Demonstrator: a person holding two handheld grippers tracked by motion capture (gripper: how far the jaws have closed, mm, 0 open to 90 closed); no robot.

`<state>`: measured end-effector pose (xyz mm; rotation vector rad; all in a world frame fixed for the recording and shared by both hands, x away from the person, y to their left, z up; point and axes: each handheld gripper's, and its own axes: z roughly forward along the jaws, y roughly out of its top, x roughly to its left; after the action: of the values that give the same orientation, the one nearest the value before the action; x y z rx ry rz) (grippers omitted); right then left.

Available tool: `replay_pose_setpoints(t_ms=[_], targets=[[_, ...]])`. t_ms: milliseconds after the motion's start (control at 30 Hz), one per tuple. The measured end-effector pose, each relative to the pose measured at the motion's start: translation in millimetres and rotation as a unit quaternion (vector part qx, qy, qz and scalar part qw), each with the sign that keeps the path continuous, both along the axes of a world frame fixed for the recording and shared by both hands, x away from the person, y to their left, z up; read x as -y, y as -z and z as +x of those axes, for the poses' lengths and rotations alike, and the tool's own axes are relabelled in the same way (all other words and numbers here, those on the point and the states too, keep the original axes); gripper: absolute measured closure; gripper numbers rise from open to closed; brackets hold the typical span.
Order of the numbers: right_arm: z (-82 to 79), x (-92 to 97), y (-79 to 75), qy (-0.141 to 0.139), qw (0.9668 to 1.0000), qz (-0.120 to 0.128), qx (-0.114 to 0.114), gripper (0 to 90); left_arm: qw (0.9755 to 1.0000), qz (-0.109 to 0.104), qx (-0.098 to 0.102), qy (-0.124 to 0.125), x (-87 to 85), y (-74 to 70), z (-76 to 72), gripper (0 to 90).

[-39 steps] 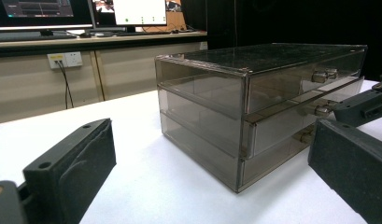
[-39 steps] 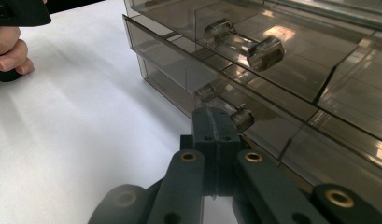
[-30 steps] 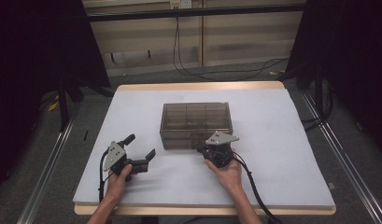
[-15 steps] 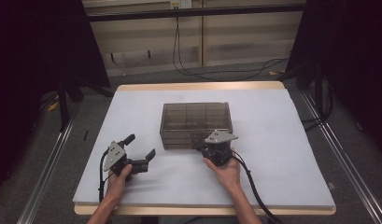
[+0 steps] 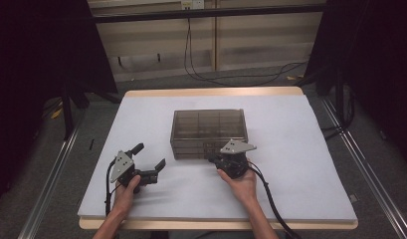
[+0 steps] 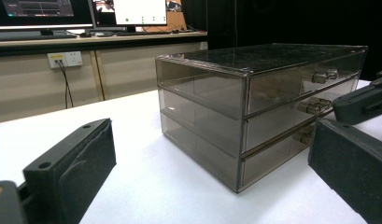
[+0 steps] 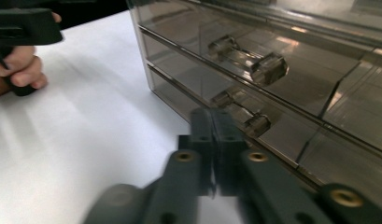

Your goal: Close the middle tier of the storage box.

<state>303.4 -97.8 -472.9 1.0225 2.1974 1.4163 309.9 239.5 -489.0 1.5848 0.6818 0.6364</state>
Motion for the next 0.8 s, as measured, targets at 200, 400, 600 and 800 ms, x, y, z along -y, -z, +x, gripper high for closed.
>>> replay_pose_setpoints(t_ms=[200, 400, 600, 800], targets=[[-12.5, 9.5, -5.3, 0.006, 0.9998, 0.018, 0.010, 61.2, 1.0000, -0.002, 0.000, -0.001, 0.6, 0.1, -0.2, 0.8], [-24.1, 27.5, -10.9, 0.027, 0.9990, 0.030, 0.021, 41.6, 1.0000, 0.001, 0.000, -0.002, 0.2, 0.0, -0.2, 0.8], [-37.5, 46.9, -12.9, 0.052, 0.9972, 0.042, 0.034, 30.1, 1.0000, -0.001, 0.001, -0.002, 0.6, 0.1, -0.3, 0.8], [-49.3, 70.8, -12.9, 0.083, 0.9942, 0.055, 0.042, 25.7, 1.0000, -0.001, 0.001, -0.002, 0.7, 0.1, -0.3, 0.8]])
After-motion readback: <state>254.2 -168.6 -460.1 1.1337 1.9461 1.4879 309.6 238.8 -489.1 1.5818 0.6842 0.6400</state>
